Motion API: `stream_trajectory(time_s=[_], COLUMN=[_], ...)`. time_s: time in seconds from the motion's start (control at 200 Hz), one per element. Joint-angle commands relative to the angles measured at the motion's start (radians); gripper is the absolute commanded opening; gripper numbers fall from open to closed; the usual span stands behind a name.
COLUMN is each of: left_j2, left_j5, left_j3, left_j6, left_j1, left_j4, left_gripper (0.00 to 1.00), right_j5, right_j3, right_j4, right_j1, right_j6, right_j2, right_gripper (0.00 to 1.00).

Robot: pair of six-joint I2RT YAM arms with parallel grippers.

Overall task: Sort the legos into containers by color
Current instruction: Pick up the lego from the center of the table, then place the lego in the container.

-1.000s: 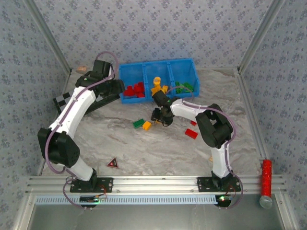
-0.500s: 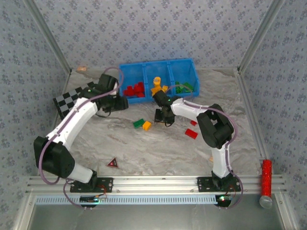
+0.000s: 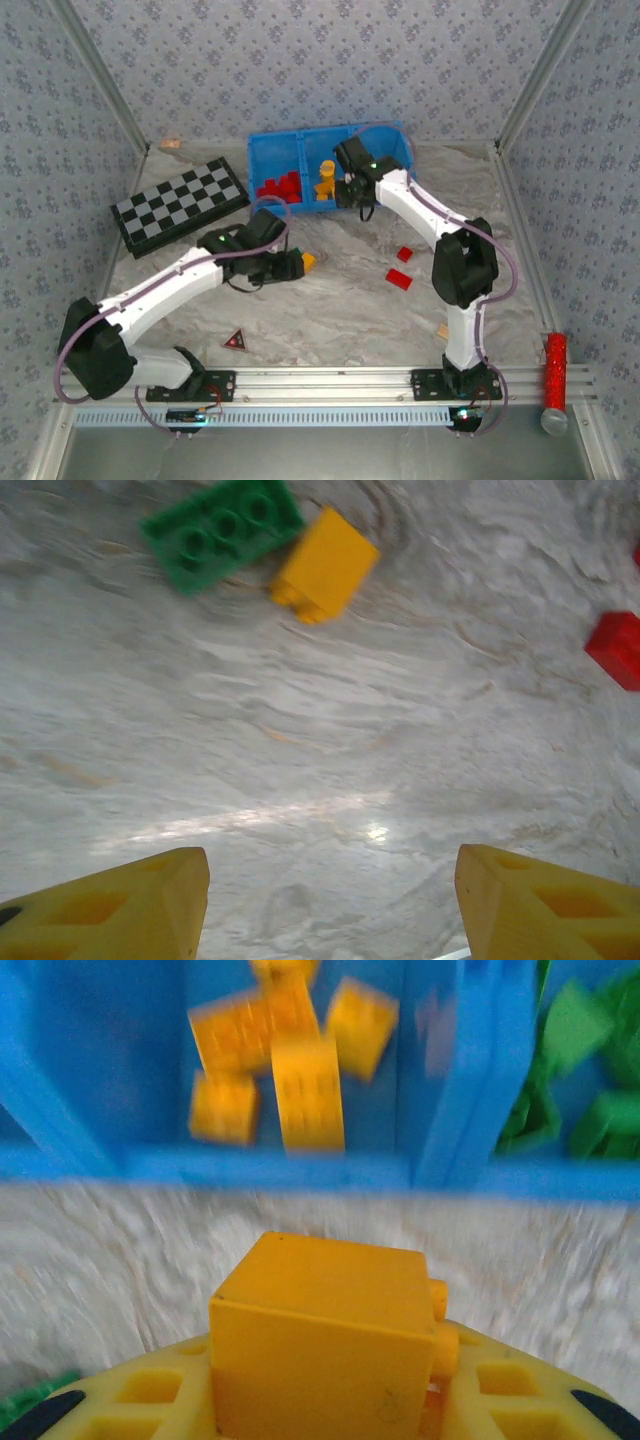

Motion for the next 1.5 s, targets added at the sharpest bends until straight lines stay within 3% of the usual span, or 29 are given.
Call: stream_trajectory(time_s=[0.0, 0.13, 0.3, 0.565, 0.735, 1.084, 1.229, 1.499], left_j2=[0.017, 0.052, 0.095, 0.215, 0.298, 0.462, 0.518, 0.554], left_j5=[-0.029, -0.064, -0.068, -0.144, -0.154, -0.311, -0.299, -0.292], left_j3=[0.015, 0.029, 0.062, 0.196, 0.257, 0.428, 0.447, 0.404], left_j6=[-0.094, -0.122, -0.126, 0.018, 0.065, 0.283, 0.336, 0.403], left_j1=[-0.1, -0.185, -0.223, -0.308, -0.342, -0.354, -0.358, -0.379], left_j4=[0.124, 0.182, 0.195, 0.171, 0.17, 0.125, 0.17, 0.296], left_gripper=[0.68, 0.69, 0.7, 0.71, 0.71, 0.72, 0.72, 0.72], right_j5=[0.027, 0.057, 0.1, 0.062, 0.024, -0.015, -0.06, -0.142], right_j3=[0.142, 0.333, 0.49, 0.515, 0.505, 0.507, 0.523, 0.514], right_j4=[-0.024, -0.038, -0.031, 0.021, 0.027, 0.035, 0.018, -0.008], right_j1=[-0.013, -0.018, -0.025, -0.033, -0.041, -0.048, -0.053, -0.054], right_j6=[-0.132, -0.234, -0.293, -0.355, -0.356, -0.353, -0.35, -0.353], right_j2=[0.114, 0.251, 0.378, 0.453, 0.476, 0.411, 0.37, 0.269], right_gripper=[0.33, 0.32, 0.32, 0.36, 0.44, 0.66, 0.74, 0.78])
